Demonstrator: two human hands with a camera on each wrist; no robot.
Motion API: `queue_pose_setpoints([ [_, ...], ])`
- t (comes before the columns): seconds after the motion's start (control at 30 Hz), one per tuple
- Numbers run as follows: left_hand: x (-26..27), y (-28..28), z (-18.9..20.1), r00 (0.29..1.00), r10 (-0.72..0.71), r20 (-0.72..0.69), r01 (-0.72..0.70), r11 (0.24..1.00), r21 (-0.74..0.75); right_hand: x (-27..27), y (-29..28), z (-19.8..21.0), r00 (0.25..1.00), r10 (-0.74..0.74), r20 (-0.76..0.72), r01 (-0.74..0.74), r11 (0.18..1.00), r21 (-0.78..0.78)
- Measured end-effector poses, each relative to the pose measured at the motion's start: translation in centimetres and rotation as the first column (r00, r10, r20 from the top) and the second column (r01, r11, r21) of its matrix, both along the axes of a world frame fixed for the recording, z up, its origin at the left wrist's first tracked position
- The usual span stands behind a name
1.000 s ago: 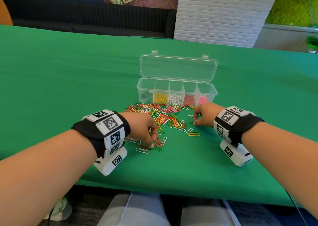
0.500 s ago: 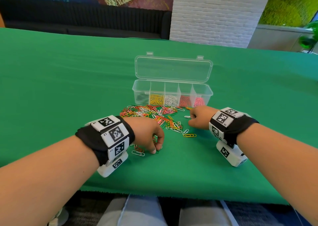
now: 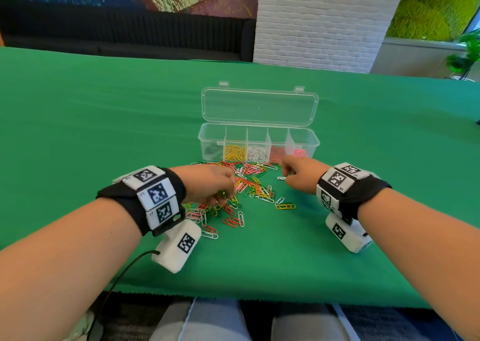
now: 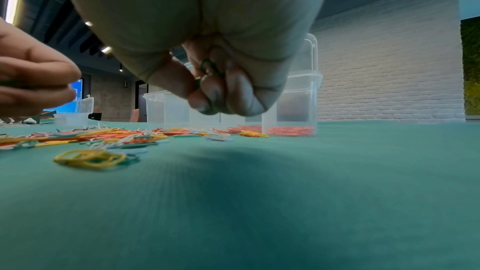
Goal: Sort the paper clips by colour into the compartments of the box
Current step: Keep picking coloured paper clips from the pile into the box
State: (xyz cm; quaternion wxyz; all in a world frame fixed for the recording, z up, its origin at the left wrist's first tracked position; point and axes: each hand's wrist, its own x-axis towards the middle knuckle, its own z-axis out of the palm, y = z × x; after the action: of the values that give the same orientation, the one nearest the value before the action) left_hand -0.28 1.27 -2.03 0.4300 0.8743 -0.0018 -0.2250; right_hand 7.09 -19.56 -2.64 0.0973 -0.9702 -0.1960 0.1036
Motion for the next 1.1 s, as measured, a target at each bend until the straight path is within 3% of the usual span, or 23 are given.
queue_pose_setpoints([
  [0.1, -0.1, 1.2, 0.4, 0.99, 0.124, -0.062, -0.136, 0.949, -0.284, -0.1, 0.1, 0.3, 0.999, -0.006, -0.05, 0.006, 1.0, -0.005],
  [0.2, 0.0, 2.0, 0.5, 0.984, 0.175, -0.037, -0.177, 0.935, -0.306, -0.2, 0.3, 0.5, 0.998, -0.014, -0.058, 0.01, 0.998, -0.056],
  [0.3, -0.2, 2.3, 0.4, 0.982, 0.188, 0.002, -0.184, 0.962, -0.201, -0.2, 0.3, 0.5, 0.997, -0.044, -0.058, 0.04, 0.997, -0.063],
  [0.4, -0.3, 2.3, 0.3, 0.992, 0.113, 0.063, -0.115, 0.993, 0.027, -0.4, 0.3, 0.7, 0.996, -0.053, -0.073, 0.051, 0.998, -0.029],
  [0.57, -0.5, 1.6, 0.7, 0.992, -0.066, 0.105, 0.024, 0.933, 0.358, -1.3, 0.1, 1.3, 0.995, -0.039, -0.096, 0.047, 0.996, 0.078],
  [0.7, -0.3, 0.1, 1.0, 0.976, -0.174, 0.131, 0.087, 0.861, 0.5, -1.8, -0.5, 1.3, 0.989, 0.008, -0.147, -0.003, 0.999, 0.034],
  [0.9, 0.5, -1.4, 0.1, 0.911, -0.369, 0.185, 0.166, 0.738, 0.654, -1.8, -1.4, 0.8, 0.993, 0.079, -0.082, -0.086, 0.992, -0.089],
  [1.1, 1.2, -1.7, -0.5, 0.906, -0.395, 0.154, 0.199, 0.717, 0.668, -2.0, -1.2, 0.3, 0.975, 0.201, -0.097, -0.215, 0.962, -0.168],
])
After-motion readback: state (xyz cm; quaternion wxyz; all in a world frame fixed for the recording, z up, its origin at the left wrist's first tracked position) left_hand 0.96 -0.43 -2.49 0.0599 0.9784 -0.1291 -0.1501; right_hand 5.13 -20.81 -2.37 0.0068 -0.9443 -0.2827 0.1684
